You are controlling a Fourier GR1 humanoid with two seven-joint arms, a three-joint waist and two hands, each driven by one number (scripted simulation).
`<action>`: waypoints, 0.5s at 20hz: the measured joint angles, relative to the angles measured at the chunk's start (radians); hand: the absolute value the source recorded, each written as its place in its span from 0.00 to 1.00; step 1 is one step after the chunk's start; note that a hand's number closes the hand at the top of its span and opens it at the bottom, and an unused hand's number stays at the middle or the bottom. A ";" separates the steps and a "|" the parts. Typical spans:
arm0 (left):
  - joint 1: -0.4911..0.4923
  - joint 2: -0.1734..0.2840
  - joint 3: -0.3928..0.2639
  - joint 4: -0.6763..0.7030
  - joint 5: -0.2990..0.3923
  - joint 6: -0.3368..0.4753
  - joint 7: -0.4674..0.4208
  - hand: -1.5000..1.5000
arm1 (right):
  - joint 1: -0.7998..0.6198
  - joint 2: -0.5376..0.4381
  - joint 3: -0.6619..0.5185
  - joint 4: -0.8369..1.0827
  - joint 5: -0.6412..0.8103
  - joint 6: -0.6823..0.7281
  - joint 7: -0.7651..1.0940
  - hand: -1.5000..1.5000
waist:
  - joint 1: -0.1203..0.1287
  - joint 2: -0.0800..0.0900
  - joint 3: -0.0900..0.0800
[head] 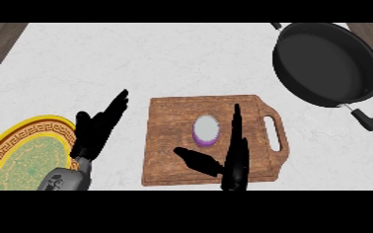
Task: Pick the can from the cutting board and place it in the pot
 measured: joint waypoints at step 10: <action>0.015 -0.018 0.026 -0.005 -0.021 -0.027 -0.004 0.50 | -0.038 -0.009 0.035 0.170 -0.247 -0.039 -0.365 1.00 | -0.002 -0.010 -0.007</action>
